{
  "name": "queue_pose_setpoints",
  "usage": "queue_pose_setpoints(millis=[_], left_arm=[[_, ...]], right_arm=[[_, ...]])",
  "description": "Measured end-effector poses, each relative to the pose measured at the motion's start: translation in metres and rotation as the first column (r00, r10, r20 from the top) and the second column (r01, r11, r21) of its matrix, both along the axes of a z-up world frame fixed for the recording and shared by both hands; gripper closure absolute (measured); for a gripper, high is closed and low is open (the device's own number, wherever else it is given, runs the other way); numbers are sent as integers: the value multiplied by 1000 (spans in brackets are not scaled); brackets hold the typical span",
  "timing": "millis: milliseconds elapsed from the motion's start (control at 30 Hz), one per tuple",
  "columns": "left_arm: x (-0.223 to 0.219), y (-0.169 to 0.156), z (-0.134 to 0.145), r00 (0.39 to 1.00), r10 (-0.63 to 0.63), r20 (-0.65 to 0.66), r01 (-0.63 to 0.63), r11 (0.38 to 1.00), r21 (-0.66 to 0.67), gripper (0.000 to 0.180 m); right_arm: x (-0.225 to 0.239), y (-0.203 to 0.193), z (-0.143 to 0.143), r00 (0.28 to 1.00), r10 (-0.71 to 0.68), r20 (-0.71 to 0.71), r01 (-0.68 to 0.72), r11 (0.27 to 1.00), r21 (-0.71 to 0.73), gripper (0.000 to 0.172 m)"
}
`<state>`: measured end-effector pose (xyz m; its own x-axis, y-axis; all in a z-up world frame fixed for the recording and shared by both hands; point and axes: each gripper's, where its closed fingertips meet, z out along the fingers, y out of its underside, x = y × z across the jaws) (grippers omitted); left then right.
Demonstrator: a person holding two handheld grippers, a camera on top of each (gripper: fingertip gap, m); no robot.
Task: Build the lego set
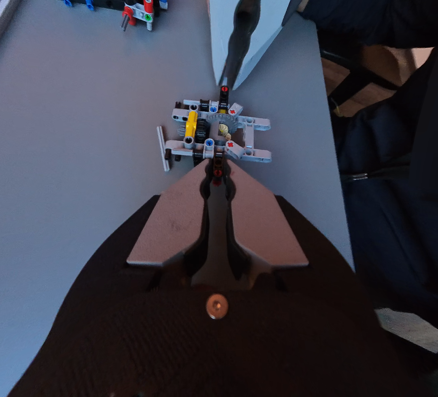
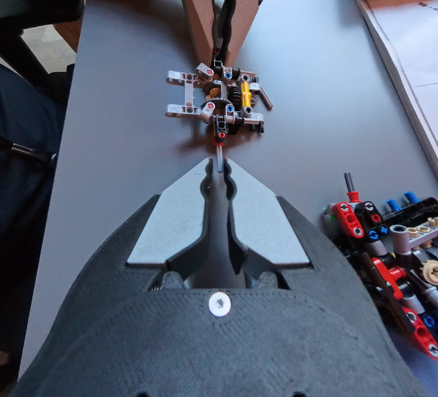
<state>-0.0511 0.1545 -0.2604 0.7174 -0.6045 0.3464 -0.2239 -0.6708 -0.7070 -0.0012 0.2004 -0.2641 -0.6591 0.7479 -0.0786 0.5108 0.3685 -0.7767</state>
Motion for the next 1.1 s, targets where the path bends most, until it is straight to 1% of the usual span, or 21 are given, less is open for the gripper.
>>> queue_pose_setpoints(millis=[33, 67, 167, 300, 433, 600, 667, 700, 800, 833, 900, 1000, 1033, 1100], left_arm=[[-2, 0, -1, 1000, 1, -18, -1, 1000, 12, 175], [-3, 0, -1, 1000, 1, -22, 0, 1000, 16, 175], [-3, -2, 1, 1000, -12, 0, 12, 1000, 16, 172], [-5, -5, 2, 1000, -21, 15, 21, 1000, 4, 160], [-6, -8, 2, 999, -33, 3, 33, 999, 10, 159], [-3, -10, -5, 998, -53, -17, 53, 999, -9, 160], [-1, -10, -6, 998, -64, -21, 63, 998, -9, 165], [0, -10, -6, 997, -68, -23, 68, 998, -5, 171], [1, -9, -6, 998, -68, -19, 68, 998, -1, 174], [0, -8, -4, 999, -50, 4, 50, 999, -8, 175], [-1, -5, 3, 993, -6, 122, 13, 998, -54, 175], [-5, 0, 17, 950, 61, 305, -30, 994, -106, 175], [-6, 1, 19, 940, 77, 333, -38, 992, -121, 176], [-6, 1, 17, 935, 93, 342, -45, 988, -144, 176]], right_arm=[[0, 2, 0, 1000, -7, -4, 7, 1000, 0, 159], [1, 3, 1, 1000, -6, -3, 6, 1000, -6, 158], [4, 7, 4, 1000, -5, 6, 5, 999, -44, 159], [4, 9, 6, 1000, -14, 26, 17, 996, -89, 160], [6, 6, 1, 999, 5, 42, -3, 998, -62, 160], [7, 5, -1, 999, 14, 49, -11, 999, -47, 168], [7, 5, -1, 999, 18, 49, -15, 998, -54, 169], [7, 5, 0, 999, 18, 48, -15, 998, -56, 169], [6, 4, -1, 998, 21, 56, -18, 998, -61, 170], [6, 4, -1, 998, 21, 62, -17, 998, -68, 170], [5, 4, 1, 997, 11, 82, -3, 995, -104, 170], [4, 2, 7, 989, 11, 148, 24, 971, -236, 171], [4, 1, 9, 985, 19, 173, 31, 958, -284, 171], [3, 2, 11, 979, 14, 205, 57, 939, -339, 171]])
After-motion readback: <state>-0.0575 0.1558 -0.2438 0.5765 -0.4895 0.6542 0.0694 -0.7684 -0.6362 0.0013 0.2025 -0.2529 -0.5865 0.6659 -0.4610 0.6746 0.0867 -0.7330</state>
